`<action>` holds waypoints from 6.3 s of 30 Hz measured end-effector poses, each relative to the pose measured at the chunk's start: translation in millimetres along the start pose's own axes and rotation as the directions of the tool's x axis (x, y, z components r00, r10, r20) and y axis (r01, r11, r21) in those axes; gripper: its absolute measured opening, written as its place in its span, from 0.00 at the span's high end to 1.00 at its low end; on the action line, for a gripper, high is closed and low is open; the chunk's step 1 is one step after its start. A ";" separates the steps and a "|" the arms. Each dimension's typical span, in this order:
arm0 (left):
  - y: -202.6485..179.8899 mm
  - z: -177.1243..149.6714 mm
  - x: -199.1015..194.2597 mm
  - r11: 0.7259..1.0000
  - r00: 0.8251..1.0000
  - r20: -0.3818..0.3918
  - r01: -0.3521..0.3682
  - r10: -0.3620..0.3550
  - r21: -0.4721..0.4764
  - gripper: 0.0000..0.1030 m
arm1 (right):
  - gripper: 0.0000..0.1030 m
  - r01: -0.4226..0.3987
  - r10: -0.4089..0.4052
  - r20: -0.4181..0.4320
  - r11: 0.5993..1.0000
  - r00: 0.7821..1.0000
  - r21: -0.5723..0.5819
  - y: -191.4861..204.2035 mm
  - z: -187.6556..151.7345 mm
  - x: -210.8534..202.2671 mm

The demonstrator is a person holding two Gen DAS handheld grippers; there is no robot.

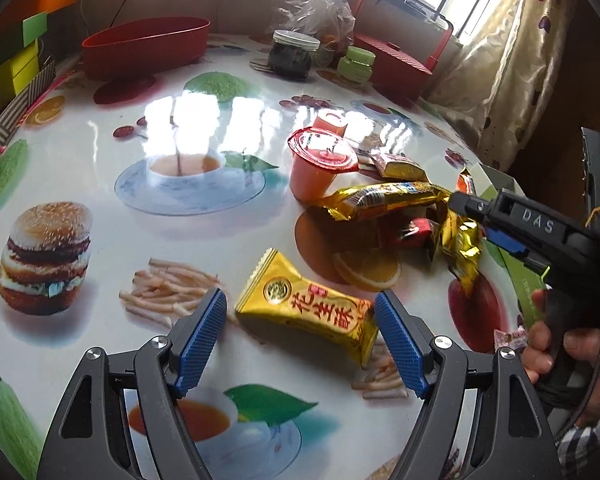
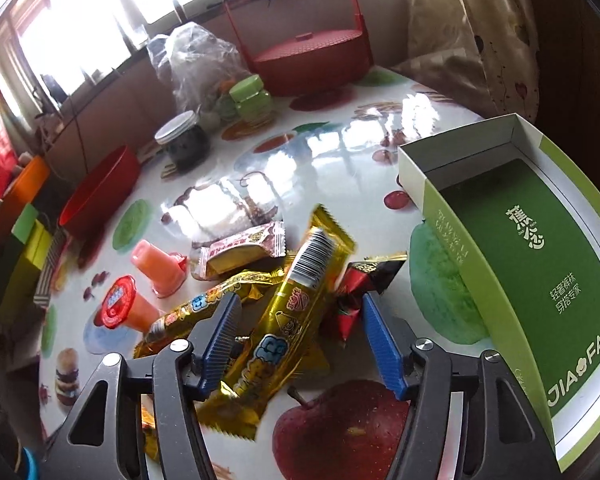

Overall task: Organize snacks
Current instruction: 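Grasp the gold wafer stick with the right tool while the left tool approaches the yellow peanut-crisp packet, then grasp the yellow peanut-crisp packet with the left tool while the right tool holds the gold stick, then lift and carry both held snacks toward the green box with both tools, then lower the snacks into the green box and open both tools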

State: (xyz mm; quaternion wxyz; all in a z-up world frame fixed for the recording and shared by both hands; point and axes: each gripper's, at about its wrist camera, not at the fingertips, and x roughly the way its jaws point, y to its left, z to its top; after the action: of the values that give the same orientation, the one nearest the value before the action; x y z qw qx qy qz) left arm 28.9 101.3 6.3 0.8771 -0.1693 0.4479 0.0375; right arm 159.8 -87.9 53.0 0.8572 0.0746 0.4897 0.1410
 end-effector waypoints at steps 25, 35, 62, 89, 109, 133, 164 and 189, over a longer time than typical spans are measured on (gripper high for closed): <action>17.7 -11.3 -15.1 0.994 0.998 -0.012 -0.066 0.067 0.083 0.33 | 0.79 0.012 -0.014 -0.006 0.959 1.000 -0.283 -2.6 -67.4 -44.5; 31.5 -22.3 -35.8 0.996 0.997 -0.009 -0.077 0.077 0.045 0.33 | 0.79 -0.029 0.018 -0.037 0.940 0.999 -0.341 5.2 -87.6 -51.6; 0.3 -17.5 -14.9 0.994 0.998 -0.047 -0.040 0.045 0.102 0.33 | 0.79 -0.063 0.045 -0.060 0.938 0.997 -0.342 1.9 -97.0 -56.3; -11.3 -20.3 -23.1 0.988 0.999 0.007 -0.035 0.034 0.151 0.77 | 0.79 -0.046 0.036 -0.034 0.941 0.999 -0.336 0.9 -98.0 -60.9; -30.8 -18.3 -26.5 0.977 1.000 0.013 0.013 -0.016 0.211 0.80 | 0.79 -0.028 0.030 0.003 0.946 1.000 -0.323 -2.0 -94.6 -69.7; -22.1 -30.7 -15.6 0.977 0.999 -0.025 -0.033 0.039 0.211 0.65 | 0.79 -0.036 0.039 0.003 0.947 0.999 -0.319 0.2 -95.1 -70.7; -85.1 9.1 -35.1 0.951 0.991 0.057 0.103 -0.124 0.290 0.77 | 0.79 -0.007 0.033 0.098 0.966 0.995 -0.257 -22.6 -65.3 -100.3; -199.2 36.4 -5.3 0.863 0.944 -0.038 0.315 -0.327 0.395 0.77 | 0.79 0.137 -0.127 0.165 0.989 0.978 -0.052 -118.7 -34.1 -117.8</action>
State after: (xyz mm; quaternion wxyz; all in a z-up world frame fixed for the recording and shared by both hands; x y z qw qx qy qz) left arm 97.3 -73.4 82.7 0.8936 -0.0601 0.3985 -0.1978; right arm 93.9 -238.0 100.4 0.9034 0.0258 0.4179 0.0927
